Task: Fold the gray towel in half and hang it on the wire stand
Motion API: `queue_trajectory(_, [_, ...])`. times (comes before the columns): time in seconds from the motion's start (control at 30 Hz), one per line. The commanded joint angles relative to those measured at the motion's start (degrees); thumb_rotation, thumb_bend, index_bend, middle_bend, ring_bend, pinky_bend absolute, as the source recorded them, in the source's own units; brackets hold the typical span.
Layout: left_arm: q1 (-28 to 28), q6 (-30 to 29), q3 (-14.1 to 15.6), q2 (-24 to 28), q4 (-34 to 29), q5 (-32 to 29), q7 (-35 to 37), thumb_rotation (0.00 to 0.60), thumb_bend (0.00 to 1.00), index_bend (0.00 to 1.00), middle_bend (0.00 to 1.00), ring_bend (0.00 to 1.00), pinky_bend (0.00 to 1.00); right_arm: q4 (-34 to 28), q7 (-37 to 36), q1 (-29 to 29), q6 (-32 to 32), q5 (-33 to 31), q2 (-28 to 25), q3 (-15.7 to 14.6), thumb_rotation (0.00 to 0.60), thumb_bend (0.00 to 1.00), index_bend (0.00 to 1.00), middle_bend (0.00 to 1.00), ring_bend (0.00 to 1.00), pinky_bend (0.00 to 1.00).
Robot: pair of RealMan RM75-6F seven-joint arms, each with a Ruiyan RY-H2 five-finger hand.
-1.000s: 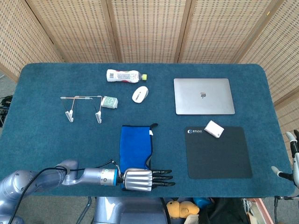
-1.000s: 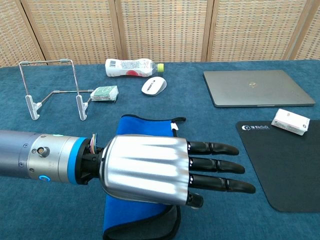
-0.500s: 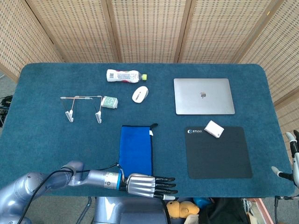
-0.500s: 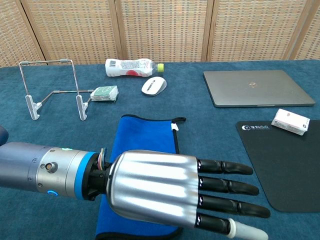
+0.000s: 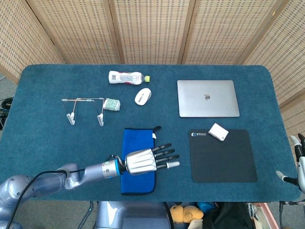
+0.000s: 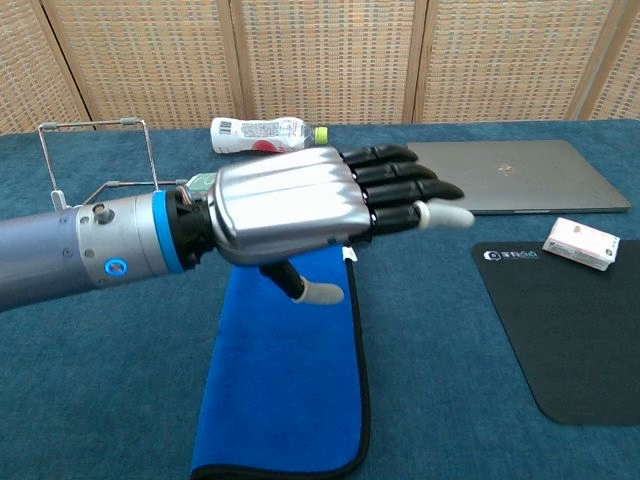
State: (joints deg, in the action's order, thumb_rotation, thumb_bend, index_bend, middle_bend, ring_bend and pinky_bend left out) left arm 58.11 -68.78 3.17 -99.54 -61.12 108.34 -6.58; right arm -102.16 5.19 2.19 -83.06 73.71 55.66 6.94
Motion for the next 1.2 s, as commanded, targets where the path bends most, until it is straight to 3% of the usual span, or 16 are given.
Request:
queue_trajectory(0.03, [-1.2,9.7,-4.4,4.7,-6.4,-10.2,-1.2,0.600,0.27,0.04,0.00,0.00,0.00,0.0,0.1,0.0,0.1,0.0,0.1,0.0,0.600,0.00,0.00,0.00,0.00,0.00])
queue_trajectory(0.2, [-1.2,21.5,-10.3,7.8,-12.3,-26.1,-8.9,0.600,0.26,0.12,0.00,0.00,0.00,0.0,0.6,0.2,0.3,0.0,0.3,-0.1,0.600,0.00,0.00,0.00,0.00,0.00])
queue_trajectory(0.53, [0.4,28.7,-14.9,5.8,-10.9,-44.1,-15.8,0.600,0.26,0.15,0.00,0.00,0.00,0.2,0.9,0.6,1.2,-0.8,0.5,-0.1,0.600,0.00,0.00,0.00,0.00,0.00])
queue_trajectory(0.87, [4.9,30.2,-15.0,2.4,-8.5,-63.8,-27.1,0.600,0.28,0.19,0.00,0.00,0.00,0.5,1.0,1.0,2.0,-1.7,0.5,0.1,0.600,0.00,0.00,0.00,0.00,0.00])
queue_trajectory(1.2, [7.2,29.2,-13.9,1.0,-6.2,-72.2,-29.9,0.600,0.29,0.22,0.00,0.00,0.00,0.7,1.2,1.3,2.6,-2.2,0.7,0.1,0.600,0.00,0.00,0.00,0.00,0.00])
